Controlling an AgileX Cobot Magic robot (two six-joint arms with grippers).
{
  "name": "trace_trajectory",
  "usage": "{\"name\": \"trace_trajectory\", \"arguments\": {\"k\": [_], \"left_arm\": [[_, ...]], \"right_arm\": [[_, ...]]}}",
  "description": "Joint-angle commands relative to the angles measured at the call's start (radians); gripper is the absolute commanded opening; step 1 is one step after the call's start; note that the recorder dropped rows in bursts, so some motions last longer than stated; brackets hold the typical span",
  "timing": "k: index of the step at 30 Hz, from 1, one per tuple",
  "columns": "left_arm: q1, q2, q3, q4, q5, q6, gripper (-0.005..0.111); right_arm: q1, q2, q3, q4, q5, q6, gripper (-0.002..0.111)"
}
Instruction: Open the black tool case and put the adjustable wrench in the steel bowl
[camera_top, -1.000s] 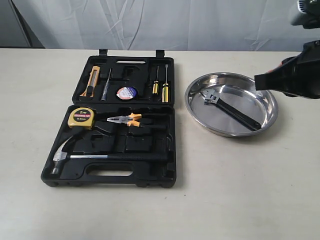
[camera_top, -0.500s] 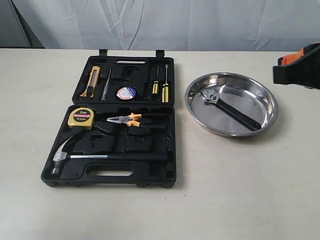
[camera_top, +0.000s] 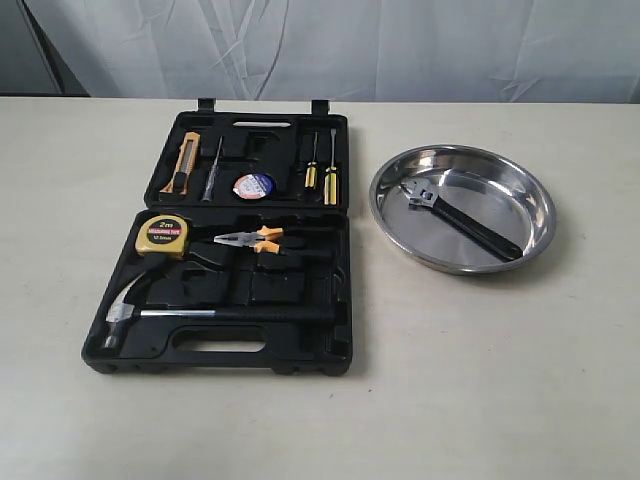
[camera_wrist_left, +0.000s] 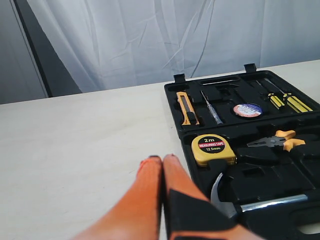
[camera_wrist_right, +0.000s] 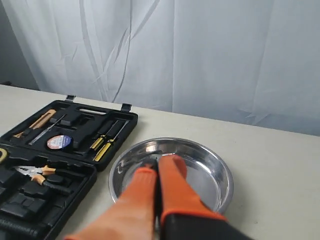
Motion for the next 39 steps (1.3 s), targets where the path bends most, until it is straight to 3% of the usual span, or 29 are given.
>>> {"name": "trace_trajectory", "arguments": {"k": [1, 8, 19, 32, 39], "left_arm": [[-0.001, 0.004, -0.002, 0.003, -0.001, -0.001, 0.000], [-0.001, 0.004, -0.002, 0.003, -0.001, -0.001, 0.000], [-0.001, 0.004, -0.002, 0.003, -0.001, -0.001, 0.000], [-0.001, 0.004, -0.002, 0.003, -0.001, -0.001, 0.000], [-0.001, 0.004, -0.002, 0.003, -0.001, -0.001, 0.000]], "right_arm": [[-0.007, -0.035, 0.073, -0.085, -0.014, 0.057, 0.000], [-0.111, -0.080, 0.096, -0.295, 0.068, 0.360, 0.000], [-0.234, -0.217, 0.179, -0.297, 0.105, 0.341, 0.000], [-0.234, -0.256, 0.201, -0.295, 0.072, 0.334, 0.000], [-0.234, -0.256, 0.201, -0.299, -0.046, 0.303, 0.000]]}}
